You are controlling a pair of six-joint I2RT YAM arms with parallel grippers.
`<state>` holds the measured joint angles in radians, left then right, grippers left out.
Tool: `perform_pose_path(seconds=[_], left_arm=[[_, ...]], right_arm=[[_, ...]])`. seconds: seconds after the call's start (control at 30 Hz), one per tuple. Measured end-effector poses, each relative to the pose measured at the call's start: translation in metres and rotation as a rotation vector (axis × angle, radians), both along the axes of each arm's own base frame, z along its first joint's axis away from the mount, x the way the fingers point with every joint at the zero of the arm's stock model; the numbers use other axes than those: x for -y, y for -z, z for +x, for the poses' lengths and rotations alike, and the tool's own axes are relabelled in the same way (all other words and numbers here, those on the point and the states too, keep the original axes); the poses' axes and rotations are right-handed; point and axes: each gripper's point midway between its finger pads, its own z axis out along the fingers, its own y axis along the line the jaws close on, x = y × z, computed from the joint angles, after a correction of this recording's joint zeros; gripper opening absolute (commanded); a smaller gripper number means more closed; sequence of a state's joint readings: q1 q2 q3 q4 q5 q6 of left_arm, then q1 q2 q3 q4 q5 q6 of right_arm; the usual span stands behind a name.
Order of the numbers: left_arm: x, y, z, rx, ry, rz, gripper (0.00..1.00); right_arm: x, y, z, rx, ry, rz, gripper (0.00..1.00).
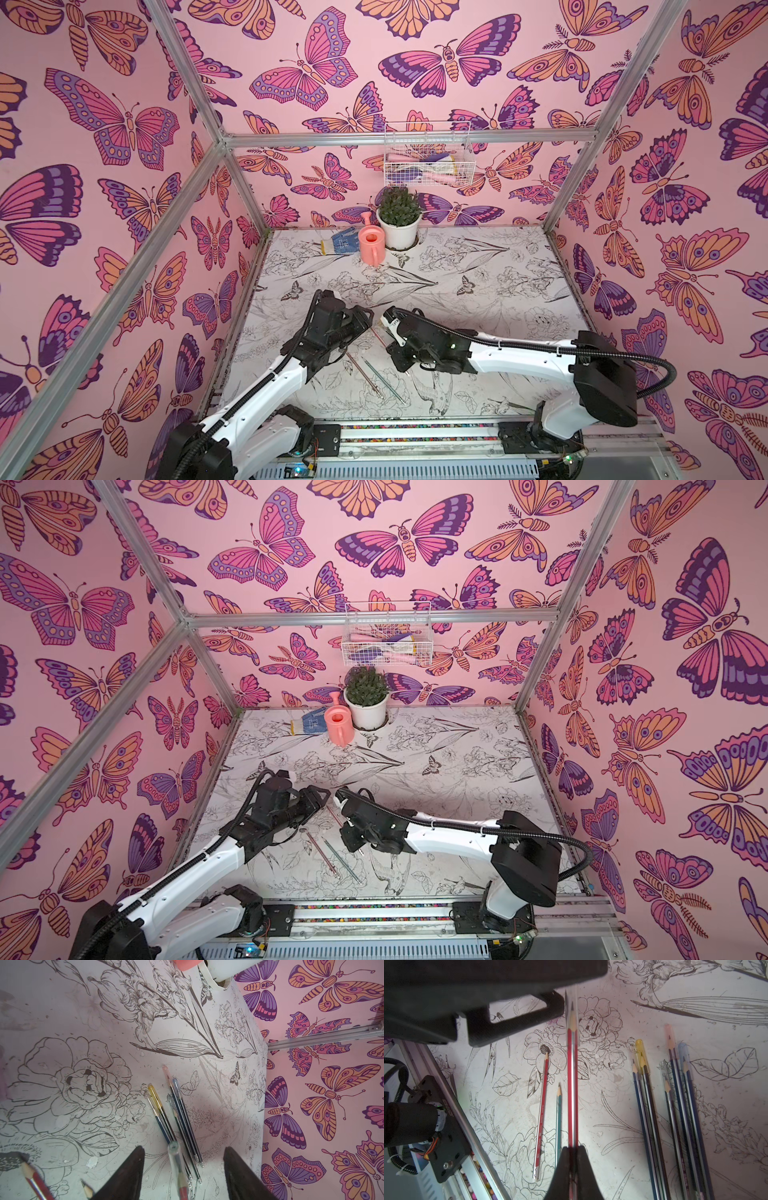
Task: Remove the protective cover of the pencils
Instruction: Remove the protective sleeve from the pencil.
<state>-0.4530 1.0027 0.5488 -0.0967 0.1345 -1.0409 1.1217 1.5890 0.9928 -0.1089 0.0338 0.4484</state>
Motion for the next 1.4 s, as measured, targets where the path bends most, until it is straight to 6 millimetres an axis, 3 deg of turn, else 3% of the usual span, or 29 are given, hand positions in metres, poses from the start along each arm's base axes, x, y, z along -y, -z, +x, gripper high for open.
perform_pose_path(seconds=[0.17,0.33,0.73,1.4], left_arm=[[0.001,-0.0012,0.0012,0.004,-0.002,-0.007,0.39],[0.0031,0.0016,0.0021,-0.004,-0.002,-0.009,0.28],[0.0021,0.0022,0.0028,-0.005,-0.009,-0.007,0.21],[-0.0054,-0.0038,0.0033,0.028,-0.044,-0.001,0.17]], right_arm=[[-0.0027,-0.0005,0.0013,0.001,0.0,0.001,0.05],[-0.0035,-0.0003,0.0019,0.0,0.0,0.001,0.05],[-0.0053,-0.003,0.0025,0.003,0.0,0.007,0.04],[-0.0075,-0.0046,0.0002,-0.008,-0.013,0.017,0.04]])
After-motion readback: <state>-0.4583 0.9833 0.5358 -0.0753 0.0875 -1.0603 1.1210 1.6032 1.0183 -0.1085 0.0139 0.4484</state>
